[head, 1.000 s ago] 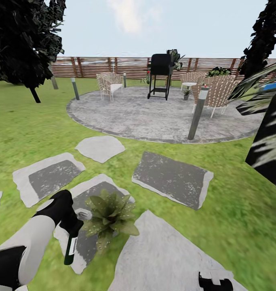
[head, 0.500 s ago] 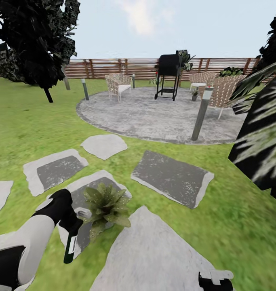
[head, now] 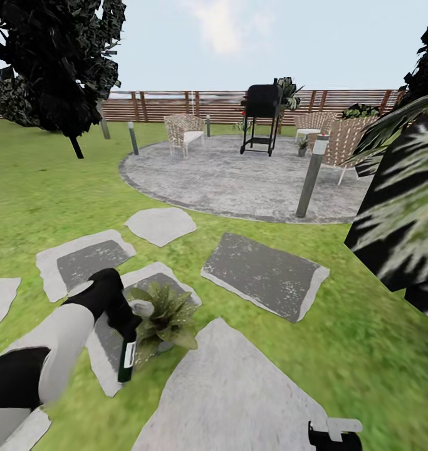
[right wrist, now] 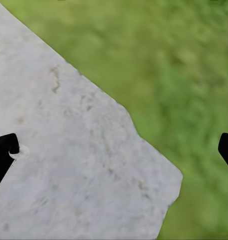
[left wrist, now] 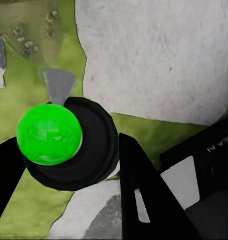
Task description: Pick up the pesticide atomizer in the garden and spray insectifuge to fully cover both potted plants in the garden.
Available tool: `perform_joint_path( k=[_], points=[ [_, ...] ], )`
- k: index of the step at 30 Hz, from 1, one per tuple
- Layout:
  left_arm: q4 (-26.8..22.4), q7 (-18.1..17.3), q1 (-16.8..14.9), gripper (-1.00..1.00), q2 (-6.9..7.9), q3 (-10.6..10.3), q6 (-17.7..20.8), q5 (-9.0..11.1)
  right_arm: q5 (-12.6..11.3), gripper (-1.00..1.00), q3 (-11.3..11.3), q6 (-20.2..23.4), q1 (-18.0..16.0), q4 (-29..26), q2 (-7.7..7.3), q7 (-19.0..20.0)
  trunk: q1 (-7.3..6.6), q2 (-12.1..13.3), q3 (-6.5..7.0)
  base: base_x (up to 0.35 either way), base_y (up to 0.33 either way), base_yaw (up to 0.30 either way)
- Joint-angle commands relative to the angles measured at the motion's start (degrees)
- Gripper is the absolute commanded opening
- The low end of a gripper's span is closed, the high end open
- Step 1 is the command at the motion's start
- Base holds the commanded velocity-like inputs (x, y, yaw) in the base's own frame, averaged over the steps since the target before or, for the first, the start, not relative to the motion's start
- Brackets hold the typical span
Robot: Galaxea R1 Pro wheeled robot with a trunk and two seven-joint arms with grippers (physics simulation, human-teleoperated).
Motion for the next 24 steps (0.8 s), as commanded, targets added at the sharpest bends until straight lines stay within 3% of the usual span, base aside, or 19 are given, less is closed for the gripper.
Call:
perform_joint_path(
  k=[1,4,18,24],
  points=[
    [2.7,-5.8,-2.1,-1.00,0.33,-2.4,0.4,-0.7,0.6,1.00,-0.4,-0.2,0.0,0.0,0.10,-0.2,-0.01,0.0,-0.05,0.000,0.000,0.000],
    [3.4,-8.0,-2.0,-1.00,0.59,-4.7,0.2,-0.9,0.6,1.00,-0.4,-0.2,0.0,0.0,0.18,-0.2,-0.01,0.0,-0.05,0.000,0.000,0.000],
    [2.8,-8.1,-1.6,-1.00,0.26,-4.7,0.3,-0.9,0.4,1.00,-0.4,-0.2,0.0,0.0,0.22,-0.2,-0.01,0.0,0.09,0.001,-0.002,-0.064],
    [2.7,-7.6,-1.4,-1.00,0.26,-4.6,0.5,-0.9,0.5,1.00,-0.4,-0.2,0.0,0.1,0.22,-0.2,-0.01,0.0,0.09,0.027,-0.207,0.000]
  ],
)
